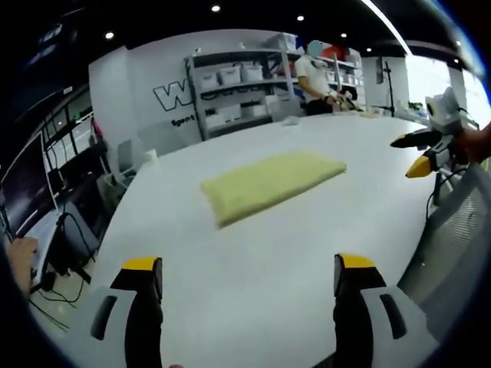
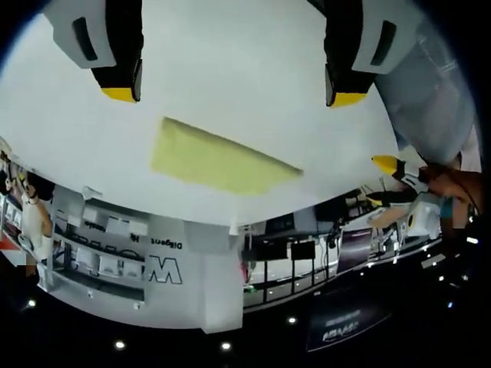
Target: Fold the garment on the visible template until the final outline fits inside the template.
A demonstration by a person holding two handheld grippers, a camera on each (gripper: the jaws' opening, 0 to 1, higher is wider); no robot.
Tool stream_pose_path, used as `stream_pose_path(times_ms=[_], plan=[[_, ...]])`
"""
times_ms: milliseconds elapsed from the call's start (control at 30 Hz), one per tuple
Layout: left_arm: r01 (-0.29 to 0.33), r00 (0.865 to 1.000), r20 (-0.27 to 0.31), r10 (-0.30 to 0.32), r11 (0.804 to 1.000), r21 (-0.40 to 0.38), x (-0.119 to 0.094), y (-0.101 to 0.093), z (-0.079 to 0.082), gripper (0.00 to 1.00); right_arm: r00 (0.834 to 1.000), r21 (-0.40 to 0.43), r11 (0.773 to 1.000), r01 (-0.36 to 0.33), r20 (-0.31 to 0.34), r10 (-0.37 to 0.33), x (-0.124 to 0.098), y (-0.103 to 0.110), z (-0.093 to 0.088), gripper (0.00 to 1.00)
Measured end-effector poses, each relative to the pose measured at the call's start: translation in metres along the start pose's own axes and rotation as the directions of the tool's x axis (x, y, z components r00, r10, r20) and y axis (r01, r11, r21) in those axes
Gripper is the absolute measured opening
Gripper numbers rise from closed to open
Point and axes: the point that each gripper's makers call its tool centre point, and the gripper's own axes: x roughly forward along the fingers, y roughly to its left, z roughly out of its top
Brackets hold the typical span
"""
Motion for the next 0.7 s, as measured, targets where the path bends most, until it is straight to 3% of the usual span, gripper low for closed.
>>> stream_pose_path(times_ms=[300,533,700], plan=[[-0.005,1.000,0.009,0.006,0.999,-0.046,-0.0010,0.0008,0.0016,0.99,1.000,-0.004,1.000,-0.004,0.005,0.004,-0.0002,0.0037,-0.0007,0.99],[-0.009,1.000,-0.008,0.009,0.999,-0.038,0.0001,0.0021,-0.0018,0.99,1.000,-0.004,1.000,-0.006,0.004,0.006,0.0016,0.0059,0.0018,0.99],[-0.015,1.000,-0.007,0.015,0.999,-0.042,-0.0002,0.0025,-0.0018,0.99,1.000,-0.071,0.997,-0.008,0.009,0.009,0.0019,0.0078,0.0069,0.99]])
